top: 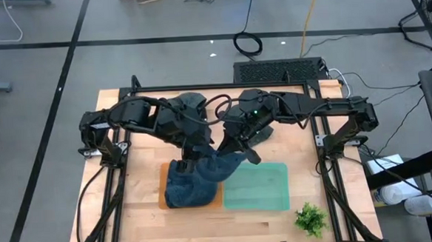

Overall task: Pick & Place hat
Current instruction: Put the blue cap into the orange bin

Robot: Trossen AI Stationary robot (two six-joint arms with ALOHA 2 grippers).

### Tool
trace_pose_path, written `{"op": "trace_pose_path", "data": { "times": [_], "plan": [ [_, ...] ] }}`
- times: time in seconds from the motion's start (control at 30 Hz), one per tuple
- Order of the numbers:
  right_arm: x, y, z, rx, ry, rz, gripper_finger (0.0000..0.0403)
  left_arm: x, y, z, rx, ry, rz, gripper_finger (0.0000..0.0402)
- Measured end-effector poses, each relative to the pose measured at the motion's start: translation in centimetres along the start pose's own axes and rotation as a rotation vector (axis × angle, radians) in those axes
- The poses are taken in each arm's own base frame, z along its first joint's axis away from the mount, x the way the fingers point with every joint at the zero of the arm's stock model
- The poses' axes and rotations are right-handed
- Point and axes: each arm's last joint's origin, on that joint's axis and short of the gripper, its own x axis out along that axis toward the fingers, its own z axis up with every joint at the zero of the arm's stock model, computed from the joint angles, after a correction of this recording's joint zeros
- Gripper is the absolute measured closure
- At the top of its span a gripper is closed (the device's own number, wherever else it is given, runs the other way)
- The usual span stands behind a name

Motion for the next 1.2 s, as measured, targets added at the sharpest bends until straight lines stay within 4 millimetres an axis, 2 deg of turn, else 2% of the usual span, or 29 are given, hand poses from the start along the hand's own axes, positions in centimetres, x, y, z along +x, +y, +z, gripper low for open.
{"op": "trace_pose_path", "data": {
  "times": [0.47,0.8,1.03,1.2],
  "plan": [
    [0.2,0.4,0.0,0.009,0.002,-0.016,0.0403,0.0,0.0,0.0,0.003,0.001,-0.011,0.0256],
    [0.2,0.4,0.1,0.006,-0.003,-0.016,0.0403,0.0,-0.1,0.0,-0.001,0.0,-0.035,0.0388],
    [0.2,0.4,0.3,-0.004,-0.021,-0.014,0.0398,-0.4,0.0,0.0,-0.05,-0.007,-0.044,0.0396],
    [0.1,0.2,0.8,-0.004,-0.067,-0.083,0.0355,-1.9,0.3,-0.5,-0.18,-0.005,-0.104,0.0398]
  ]
}}
